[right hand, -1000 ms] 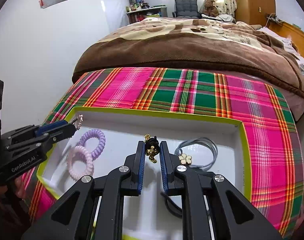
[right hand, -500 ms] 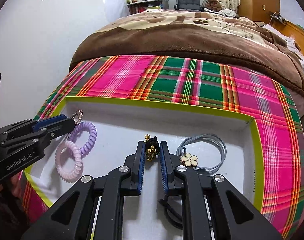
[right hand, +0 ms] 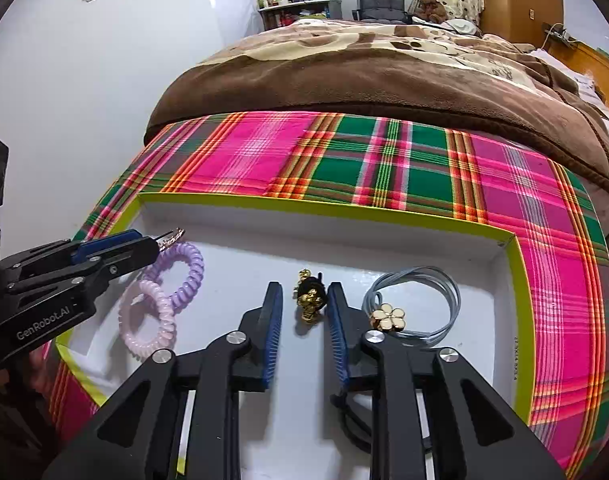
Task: Organize jewelry
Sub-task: 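Open both tools to release the items inside the box, then withdraw both open tools from the yellow box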
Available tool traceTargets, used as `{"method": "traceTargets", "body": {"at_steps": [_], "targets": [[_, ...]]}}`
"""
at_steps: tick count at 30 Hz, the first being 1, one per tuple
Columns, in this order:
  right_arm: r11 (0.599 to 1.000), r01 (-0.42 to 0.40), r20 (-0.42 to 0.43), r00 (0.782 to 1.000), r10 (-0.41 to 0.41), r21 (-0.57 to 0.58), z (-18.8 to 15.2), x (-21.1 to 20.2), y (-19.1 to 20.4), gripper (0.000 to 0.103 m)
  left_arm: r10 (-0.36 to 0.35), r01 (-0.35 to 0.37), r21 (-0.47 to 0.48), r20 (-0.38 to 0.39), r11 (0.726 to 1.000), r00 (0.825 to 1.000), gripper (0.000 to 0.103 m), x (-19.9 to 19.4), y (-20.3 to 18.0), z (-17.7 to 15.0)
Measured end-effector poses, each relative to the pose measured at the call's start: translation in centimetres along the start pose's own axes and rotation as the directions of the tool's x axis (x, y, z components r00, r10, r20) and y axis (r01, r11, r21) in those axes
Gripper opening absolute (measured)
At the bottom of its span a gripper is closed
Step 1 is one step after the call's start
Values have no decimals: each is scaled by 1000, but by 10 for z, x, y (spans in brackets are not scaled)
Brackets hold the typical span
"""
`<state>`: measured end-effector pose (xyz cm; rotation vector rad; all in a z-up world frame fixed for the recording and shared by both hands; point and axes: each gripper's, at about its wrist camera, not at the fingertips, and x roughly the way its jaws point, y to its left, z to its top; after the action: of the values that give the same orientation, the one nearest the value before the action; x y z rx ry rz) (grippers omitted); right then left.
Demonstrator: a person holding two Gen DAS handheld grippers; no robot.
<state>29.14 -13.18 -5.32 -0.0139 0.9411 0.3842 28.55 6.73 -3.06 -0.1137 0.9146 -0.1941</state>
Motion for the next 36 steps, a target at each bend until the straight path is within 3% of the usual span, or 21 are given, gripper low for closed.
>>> {"method": "traceTargets", "body": {"at_steps": [1,3,7,18,36], "targets": [[1000,-1,4,1000,1,0,0,-1,1,36,-6,6,1,1,1000,1000,27,-1,0,-1],[1000,-4,10,1000,4,1,-1,-3,2,38,-17,17,2,8,1000,1000,28,-6,-2,-2],[1000,-9,30,999,9,3,-3,-11,5,39,-30,30,4,30,1000,999,35,-16,-7,-6],[1000,-22,78,997,20,20,-17,-46,5,39,-32,31,19,71,999,997,36,-54,-23,-25],[999,-32,154,988,28,29,-80,-110,2,40,-98,94,34,160,995,982,41,-126,-47,-89]]}}
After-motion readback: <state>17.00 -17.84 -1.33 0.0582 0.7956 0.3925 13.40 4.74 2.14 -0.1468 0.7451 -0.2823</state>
